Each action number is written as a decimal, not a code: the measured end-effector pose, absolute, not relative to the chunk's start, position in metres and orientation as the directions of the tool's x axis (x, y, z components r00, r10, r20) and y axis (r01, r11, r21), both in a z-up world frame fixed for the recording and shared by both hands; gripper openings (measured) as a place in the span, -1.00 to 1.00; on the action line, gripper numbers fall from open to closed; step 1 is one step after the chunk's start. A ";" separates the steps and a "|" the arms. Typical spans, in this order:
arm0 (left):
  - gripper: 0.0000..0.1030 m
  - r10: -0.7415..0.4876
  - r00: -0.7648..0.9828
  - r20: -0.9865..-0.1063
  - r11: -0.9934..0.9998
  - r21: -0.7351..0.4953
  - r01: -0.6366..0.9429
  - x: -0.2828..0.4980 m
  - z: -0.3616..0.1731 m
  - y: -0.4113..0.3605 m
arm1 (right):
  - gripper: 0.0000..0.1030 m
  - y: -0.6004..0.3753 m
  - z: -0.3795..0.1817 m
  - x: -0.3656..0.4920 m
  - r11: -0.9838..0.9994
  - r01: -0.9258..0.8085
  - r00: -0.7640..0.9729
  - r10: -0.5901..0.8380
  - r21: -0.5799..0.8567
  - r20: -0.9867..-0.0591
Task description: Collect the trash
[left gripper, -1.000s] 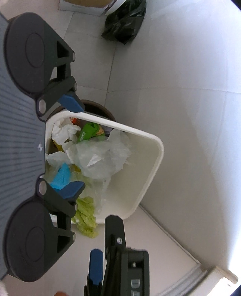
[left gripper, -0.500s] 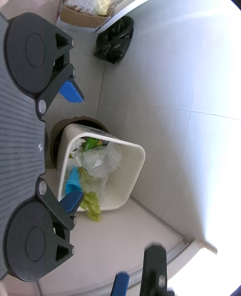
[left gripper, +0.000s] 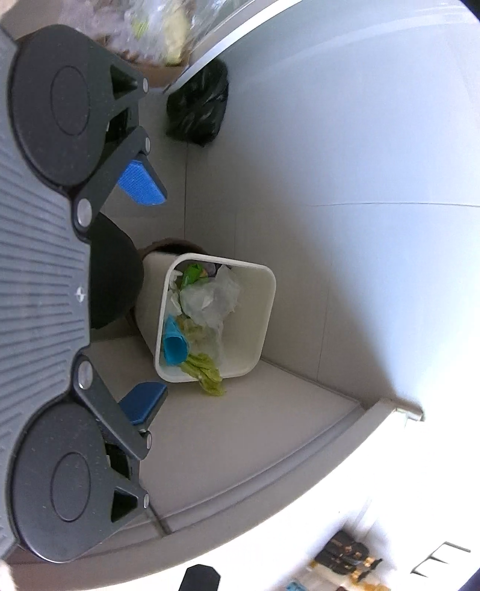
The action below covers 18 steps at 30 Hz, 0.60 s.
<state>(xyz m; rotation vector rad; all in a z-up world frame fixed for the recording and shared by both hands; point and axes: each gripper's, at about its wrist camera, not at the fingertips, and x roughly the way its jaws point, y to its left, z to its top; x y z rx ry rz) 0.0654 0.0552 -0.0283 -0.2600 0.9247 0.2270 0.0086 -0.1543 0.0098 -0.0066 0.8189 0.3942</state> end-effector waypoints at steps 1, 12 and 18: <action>0.99 0.087 0.584 -0.807 0.947 -0.115 -0.301 0.065 -0.024 0.053 | 0.96 -0.158 0.013 0.009 0.931 -0.337 0.614 0.328 0.138 -0.718; 0.99 0.052 0.572 -0.819 0.967 -0.102 -0.233 0.064 0.003 0.032 | 0.97 -0.168 0.028 0.014 0.934 -0.343 0.586 0.294 0.098 -0.755; 0.98 0.039 0.553 -0.832 0.971 -0.099 -0.218 0.069 0.002 0.022 | 0.97 -0.171 0.026 0.016 0.934 -0.342 0.579 0.293 0.100 -0.761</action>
